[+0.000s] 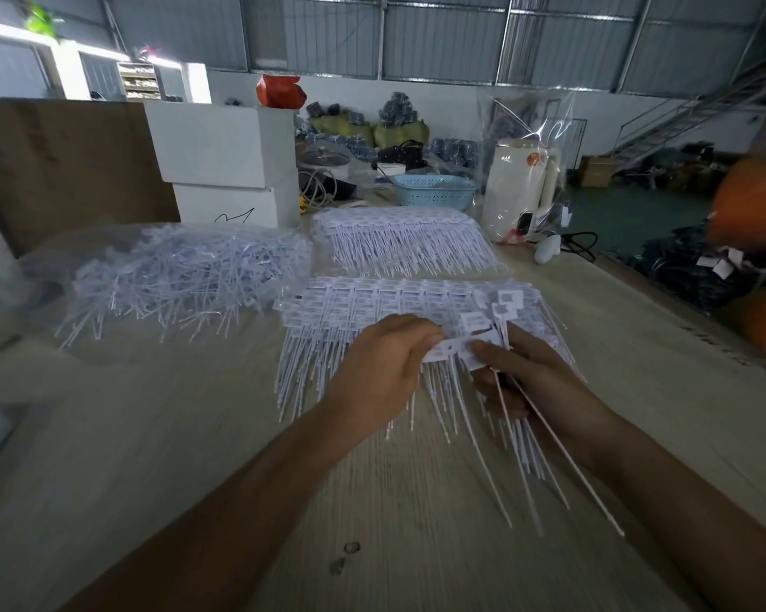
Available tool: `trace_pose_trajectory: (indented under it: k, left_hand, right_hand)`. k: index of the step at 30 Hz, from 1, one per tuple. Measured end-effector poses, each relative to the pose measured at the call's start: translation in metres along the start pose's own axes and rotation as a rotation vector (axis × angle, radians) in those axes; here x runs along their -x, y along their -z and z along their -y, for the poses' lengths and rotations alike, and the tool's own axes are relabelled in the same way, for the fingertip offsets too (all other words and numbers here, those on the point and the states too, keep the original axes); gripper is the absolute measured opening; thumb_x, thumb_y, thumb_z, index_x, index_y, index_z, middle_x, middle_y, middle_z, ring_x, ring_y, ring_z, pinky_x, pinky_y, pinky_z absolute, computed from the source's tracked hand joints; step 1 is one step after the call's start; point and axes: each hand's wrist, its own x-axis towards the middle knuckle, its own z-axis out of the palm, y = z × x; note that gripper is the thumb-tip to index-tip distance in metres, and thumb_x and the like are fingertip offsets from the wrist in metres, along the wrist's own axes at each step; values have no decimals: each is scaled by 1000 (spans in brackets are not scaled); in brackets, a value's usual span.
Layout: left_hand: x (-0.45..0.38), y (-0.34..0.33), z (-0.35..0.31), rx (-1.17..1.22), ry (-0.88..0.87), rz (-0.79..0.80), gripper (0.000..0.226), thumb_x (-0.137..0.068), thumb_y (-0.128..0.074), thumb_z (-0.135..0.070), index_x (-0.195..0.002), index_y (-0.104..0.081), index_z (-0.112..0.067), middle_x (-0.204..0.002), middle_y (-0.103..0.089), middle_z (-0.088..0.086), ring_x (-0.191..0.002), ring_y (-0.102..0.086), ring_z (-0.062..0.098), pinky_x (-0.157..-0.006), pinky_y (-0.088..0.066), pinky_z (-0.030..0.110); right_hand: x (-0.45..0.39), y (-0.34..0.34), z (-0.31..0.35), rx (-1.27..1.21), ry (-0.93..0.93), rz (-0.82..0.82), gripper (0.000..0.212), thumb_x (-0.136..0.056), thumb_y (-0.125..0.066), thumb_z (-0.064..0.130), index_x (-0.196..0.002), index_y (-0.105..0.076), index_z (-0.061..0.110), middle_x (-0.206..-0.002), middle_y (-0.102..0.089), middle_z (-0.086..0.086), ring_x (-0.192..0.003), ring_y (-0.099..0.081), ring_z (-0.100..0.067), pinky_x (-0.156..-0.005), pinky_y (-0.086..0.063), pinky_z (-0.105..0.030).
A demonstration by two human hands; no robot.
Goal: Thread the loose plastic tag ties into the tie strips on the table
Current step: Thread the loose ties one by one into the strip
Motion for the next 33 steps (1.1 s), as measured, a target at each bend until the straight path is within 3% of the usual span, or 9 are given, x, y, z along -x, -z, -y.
trace_pose_trajectory:
  k: [3,5,8,13,17,21,24,27,33]
  left_hand:
    - [0,3,-1,-23,-38,20,23,-98,-60,-25,-110,-71,-7,-95,-68,4,-87,-59,17,-77,-49,37]
    - [1,2,0,-47,-47,73,34,-95,-66,-27,-124,-66,-9,-108,-67,3,-96,-57,15,-82,-49,32]
    - [3,2,0,-111,-108,48,33,-94,-66,-18,-125,-66,-6,-109,-69,7,-99,-61,23,-81,-53,35]
    - [0,5,-1,-30,-88,15,22,-97,-58,-6,-113,-72,-3,-102,-73,8,-93,-67,22,-81,-54,36]
    - [-1,5,-4,137,16,-11,20,-97,-54,-6,-98,-74,-5,-83,-70,2,-72,-61,5,-68,-46,15]
    - [1,-1,-4,260,191,66,27,-100,-56,-8,-76,-66,-16,-61,-62,-6,-52,-56,5,-55,-41,14]
    - [1,-3,-3,314,237,93,34,-101,-55,-11,-74,-62,-32,-58,-61,-6,-47,-53,4,-51,-44,21]
    - [0,-3,-1,380,291,100,24,-101,-56,-15,-86,-70,-27,-62,-62,-10,-48,-55,12,-49,-47,31]
    - [0,0,-4,412,306,106,21,-100,-59,-19,-89,-71,-33,-63,-63,-14,-49,-57,11,-53,-49,29]
  right_hand:
    - [0,-4,4,-209,-23,25,13,-91,-63,20,-92,-54,10,-60,-42,0,-42,-27,-10,-38,-23,-21]
    - [0,-5,7,-289,-49,26,16,-90,-62,19,-83,-53,9,-57,-41,1,-40,-25,-8,-36,-21,-20]
    - [1,-4,8,-308,-71,50,18,-93,-60,18,-75,-56,14,-57,-41,2,-41,-24,-7,-37,-21,-20]
    - [5,-5,5,-96,27,87,10,-95,-60,25,-90,-66,19,-61,-45,4,-45,-36,-8,-40,-29,-20]
    - [5,-4,0,56,102,89,26,-94,-60,31,-117,-64,21,-66,-55,6,-51,-46,-5,-43,-34,-21]
    - [5,0,3,509,301,59,20,-102,-55,22,-117,-51,34,-60,-49,13,-48,-39,-2,-46,-35,-21]
    - [5,0,4,430,273,51,24,-103,-53,18,-124,-53,30,-66,-58,7,-51,-47,-4,-50,-40,-22]
    - [3,0,2,330,235,19,27,-103,-52,17,-130,-55,20,-75,-66,20,-61,-59,5,-54,-43,-11]
    - [-3,4,-6,271,186,-38,23,-102,-56,23,-125,-58,22,-77,-66,17,-60,-56,3,-51,-43,-14]
